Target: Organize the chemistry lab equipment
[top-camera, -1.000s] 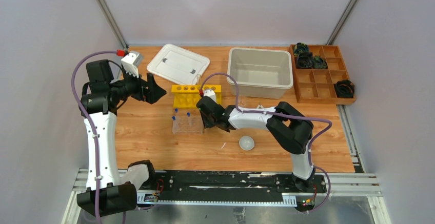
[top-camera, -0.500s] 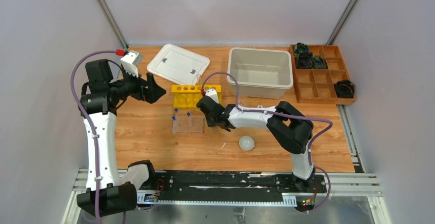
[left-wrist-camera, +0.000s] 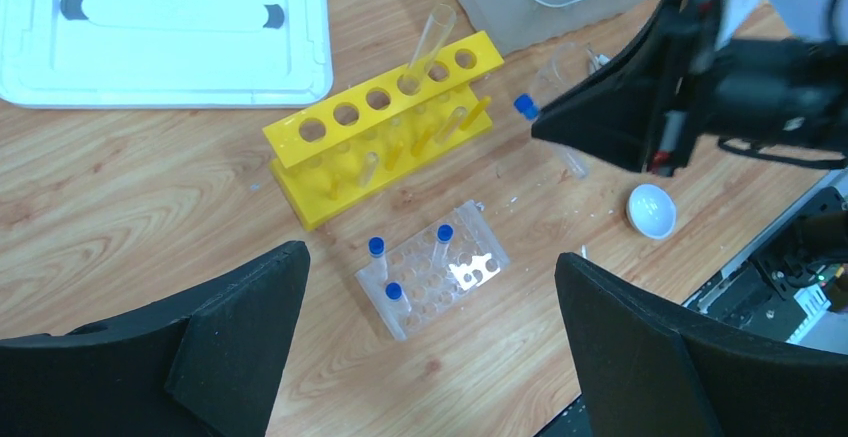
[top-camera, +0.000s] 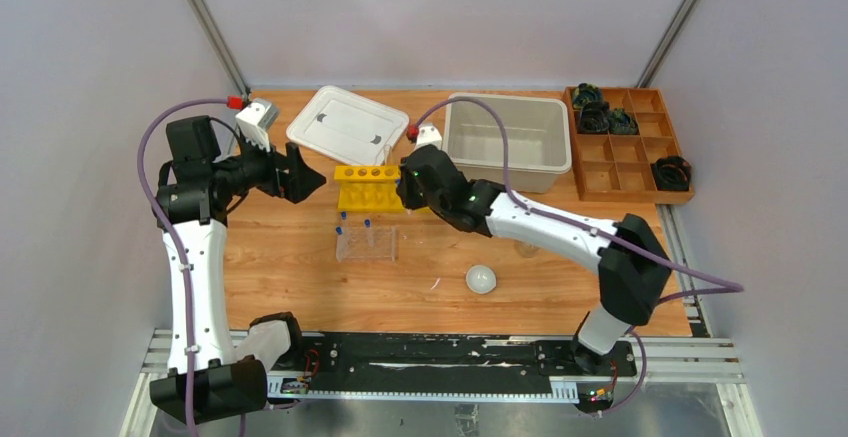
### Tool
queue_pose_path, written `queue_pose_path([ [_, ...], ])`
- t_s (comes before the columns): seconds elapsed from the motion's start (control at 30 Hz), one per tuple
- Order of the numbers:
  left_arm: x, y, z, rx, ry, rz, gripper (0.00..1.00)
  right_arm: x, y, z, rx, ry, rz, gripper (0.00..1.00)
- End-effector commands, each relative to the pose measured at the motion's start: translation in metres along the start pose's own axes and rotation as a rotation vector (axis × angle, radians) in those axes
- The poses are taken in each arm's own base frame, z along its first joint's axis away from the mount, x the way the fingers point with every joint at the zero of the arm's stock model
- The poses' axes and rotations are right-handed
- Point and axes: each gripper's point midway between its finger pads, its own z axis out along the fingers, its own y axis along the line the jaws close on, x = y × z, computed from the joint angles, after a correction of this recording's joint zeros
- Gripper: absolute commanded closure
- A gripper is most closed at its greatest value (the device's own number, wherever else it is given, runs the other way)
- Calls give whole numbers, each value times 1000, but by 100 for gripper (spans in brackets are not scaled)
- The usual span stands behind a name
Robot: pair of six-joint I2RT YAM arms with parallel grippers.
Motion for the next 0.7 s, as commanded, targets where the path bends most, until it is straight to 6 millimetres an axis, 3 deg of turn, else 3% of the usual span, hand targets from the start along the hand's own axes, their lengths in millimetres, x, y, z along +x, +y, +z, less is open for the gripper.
queue_pose_path([
  [0.0, -8, -17, -5, 63, -35, 21, 0, -85, 48, -37, -196, -254, 59, 100],
  [0.13, -4, -28, -2, 136, -37, 0, 3, -124, 88, -60, -335, -423, 74, 100],
  [0.27, 0, -30, 6, 183, -15, -32, 11, -145, 122, -70, -425, -515, 74, 100],
  [0.67, 10, -44, 11, 299, -2, -66, 30, -157, 163, -85, -603, -609, 200, 100],
])
